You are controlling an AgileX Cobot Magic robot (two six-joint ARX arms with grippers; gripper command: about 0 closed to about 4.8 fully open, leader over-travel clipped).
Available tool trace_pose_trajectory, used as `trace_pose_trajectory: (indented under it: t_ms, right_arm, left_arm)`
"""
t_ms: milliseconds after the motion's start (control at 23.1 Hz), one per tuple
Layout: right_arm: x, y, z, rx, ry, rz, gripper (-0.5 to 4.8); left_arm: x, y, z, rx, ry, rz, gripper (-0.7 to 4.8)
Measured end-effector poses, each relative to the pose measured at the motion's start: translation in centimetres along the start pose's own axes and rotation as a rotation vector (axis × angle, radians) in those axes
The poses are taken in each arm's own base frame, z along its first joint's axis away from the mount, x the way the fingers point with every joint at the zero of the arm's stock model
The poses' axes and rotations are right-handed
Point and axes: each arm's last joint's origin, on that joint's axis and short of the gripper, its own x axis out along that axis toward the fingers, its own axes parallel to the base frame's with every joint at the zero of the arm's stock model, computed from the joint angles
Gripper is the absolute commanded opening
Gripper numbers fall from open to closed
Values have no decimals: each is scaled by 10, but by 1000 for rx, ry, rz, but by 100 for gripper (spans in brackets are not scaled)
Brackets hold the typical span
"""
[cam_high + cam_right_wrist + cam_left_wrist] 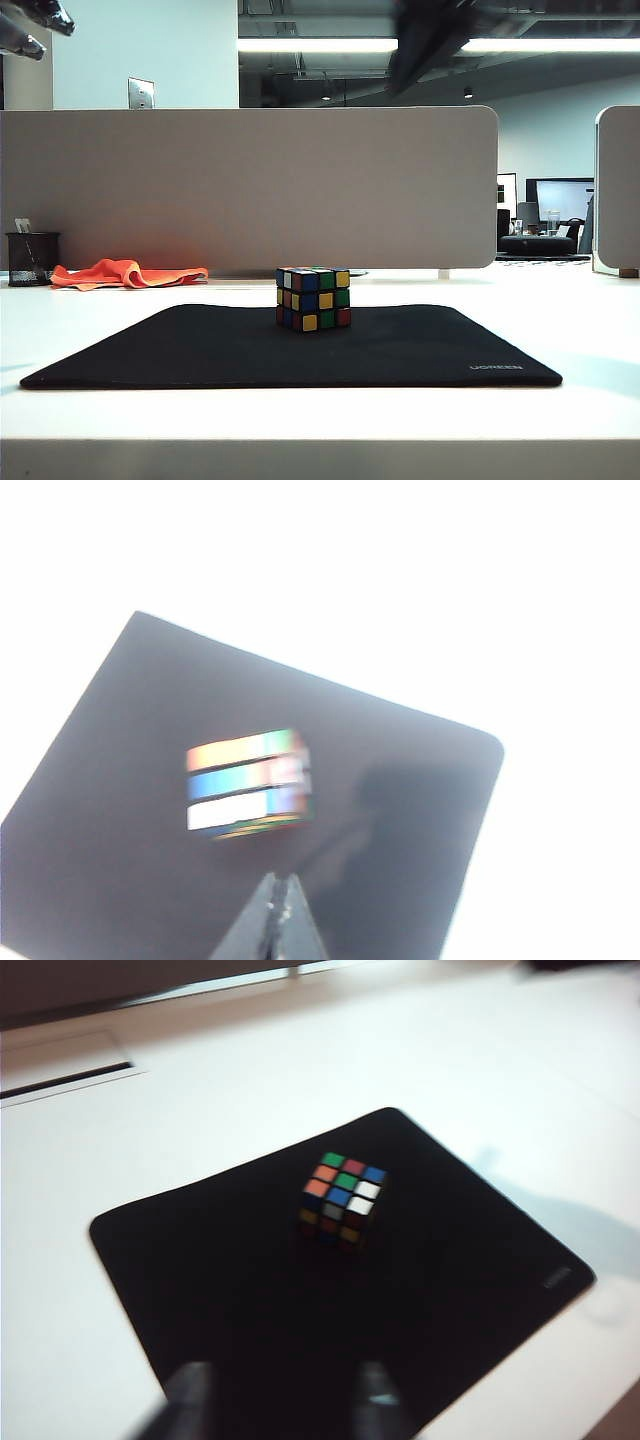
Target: Pick up the cube on the right side of the mouse pad, then place it in the center of the mouse pad.
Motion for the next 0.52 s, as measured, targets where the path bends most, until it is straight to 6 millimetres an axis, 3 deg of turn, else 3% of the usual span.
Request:
trace_pose_trajectory:
  t_ms: [43,173,217,304,520]
  right_arm:
    - [-26,-5,3,-11,-72,-45,-8]
    - [-68,-8,4,-40,-185,-116,-8]
    - [-93,-11,2,-49,-255,-150,-8]
    - [-117,-14,-10,-42,-337,-157,-8]
    - [-140,-23,-52,-28,-392,-191,-8]
  left_arm:
    - [0,0,0,-16,0,10,6]
    - [-2,0,0,-24,-3,12,-6]
    - [-5,-2,1,-16,-19,27,-6]
    - [-15,-4,2,0,-55,76,-6]
    - [-33,-12,4,32,-135,107,-6]
